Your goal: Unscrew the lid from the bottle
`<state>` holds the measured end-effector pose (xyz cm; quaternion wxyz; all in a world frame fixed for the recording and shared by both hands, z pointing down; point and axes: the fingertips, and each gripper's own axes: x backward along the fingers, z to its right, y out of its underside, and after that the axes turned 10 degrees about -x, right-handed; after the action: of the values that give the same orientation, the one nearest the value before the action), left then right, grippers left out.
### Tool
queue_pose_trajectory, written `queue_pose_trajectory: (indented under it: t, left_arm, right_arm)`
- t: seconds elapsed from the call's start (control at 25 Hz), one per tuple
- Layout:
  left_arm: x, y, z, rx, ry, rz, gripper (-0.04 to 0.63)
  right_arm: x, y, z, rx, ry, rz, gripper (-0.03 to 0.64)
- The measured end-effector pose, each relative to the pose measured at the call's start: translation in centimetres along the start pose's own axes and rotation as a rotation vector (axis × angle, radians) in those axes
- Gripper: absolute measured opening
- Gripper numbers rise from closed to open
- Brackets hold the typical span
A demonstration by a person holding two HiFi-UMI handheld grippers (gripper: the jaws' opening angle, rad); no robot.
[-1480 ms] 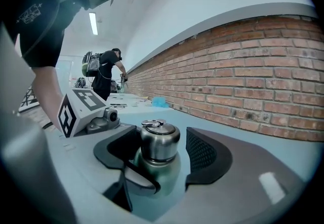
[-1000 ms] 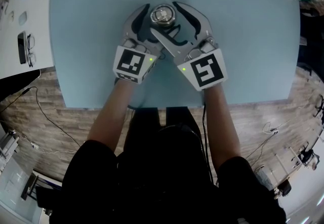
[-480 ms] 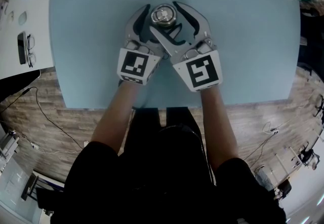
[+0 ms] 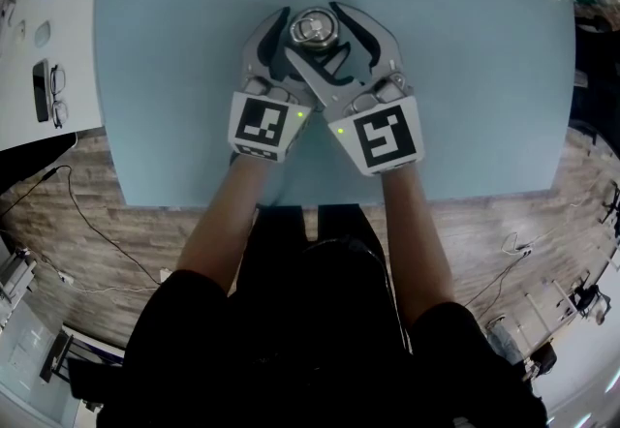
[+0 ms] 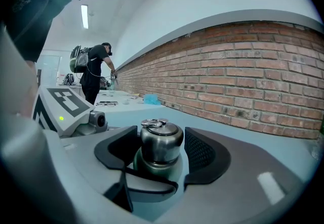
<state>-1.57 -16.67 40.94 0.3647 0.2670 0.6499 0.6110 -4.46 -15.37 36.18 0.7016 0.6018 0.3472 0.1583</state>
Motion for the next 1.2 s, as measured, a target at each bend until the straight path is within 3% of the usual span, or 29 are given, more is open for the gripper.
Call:
queue_pose_trajectory:
  t: [0.72,1.2]
  left_arm:
    - [-0.26,0.06,0.22,-0.026,-0.003,-0.011,0.37]
    - [-0.18,0.09,0.28,-0.03,0.034,-0.006,0.37]
  right_arm:
    - [-0.14,0.06,0.16,0.009,0.009,-0.016,0.264]
    - [-0.05,0.06,-0.03,0.016,-0.056,-0.006,0.262]
